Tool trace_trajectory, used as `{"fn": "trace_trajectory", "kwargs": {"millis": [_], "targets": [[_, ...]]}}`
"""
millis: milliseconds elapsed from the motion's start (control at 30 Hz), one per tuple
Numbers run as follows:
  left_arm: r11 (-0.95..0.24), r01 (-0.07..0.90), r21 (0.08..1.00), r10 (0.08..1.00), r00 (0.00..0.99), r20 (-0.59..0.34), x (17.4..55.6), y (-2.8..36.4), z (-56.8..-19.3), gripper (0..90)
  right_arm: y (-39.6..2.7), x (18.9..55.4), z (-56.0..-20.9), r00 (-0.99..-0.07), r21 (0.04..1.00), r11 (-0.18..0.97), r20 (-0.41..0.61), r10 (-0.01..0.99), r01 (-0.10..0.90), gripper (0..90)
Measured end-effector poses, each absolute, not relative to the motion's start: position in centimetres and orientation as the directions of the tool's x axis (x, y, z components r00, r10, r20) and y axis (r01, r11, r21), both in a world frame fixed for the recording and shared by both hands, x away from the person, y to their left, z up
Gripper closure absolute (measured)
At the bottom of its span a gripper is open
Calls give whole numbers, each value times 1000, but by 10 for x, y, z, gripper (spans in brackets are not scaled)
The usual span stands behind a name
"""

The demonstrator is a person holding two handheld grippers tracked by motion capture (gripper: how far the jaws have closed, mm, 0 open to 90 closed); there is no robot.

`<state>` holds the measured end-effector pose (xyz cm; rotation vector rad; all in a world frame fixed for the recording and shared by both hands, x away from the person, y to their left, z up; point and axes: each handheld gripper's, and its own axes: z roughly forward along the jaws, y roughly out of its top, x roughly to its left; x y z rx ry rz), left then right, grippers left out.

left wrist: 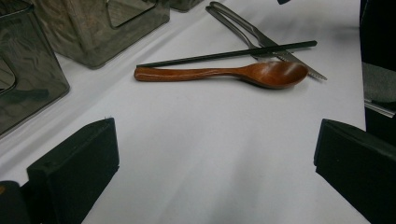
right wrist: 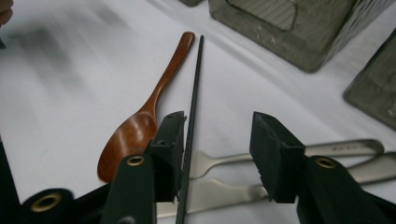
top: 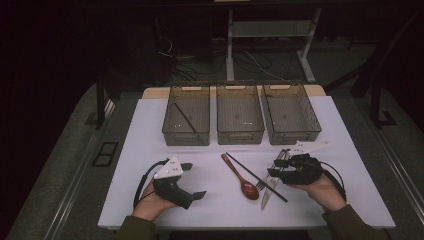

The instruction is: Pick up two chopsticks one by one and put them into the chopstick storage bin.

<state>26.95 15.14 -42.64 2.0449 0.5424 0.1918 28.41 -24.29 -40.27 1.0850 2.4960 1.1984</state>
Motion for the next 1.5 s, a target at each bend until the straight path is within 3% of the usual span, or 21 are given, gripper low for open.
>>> {"fn": "trace_trajectory", "kwargs": {"millis": [500, 1500], "targets": [[-431, 295, 853, 450, 889, -80, 269, 151, -427, 0, -244, 254, -425, -741, 670, 492, 133, 658, 556, 685], [-436, 294, 851, 448, 891, -78, 269, 150, -426, 0, -220, 265, -444, -750, 656, 529, 87, 656, 538, 846]]}}
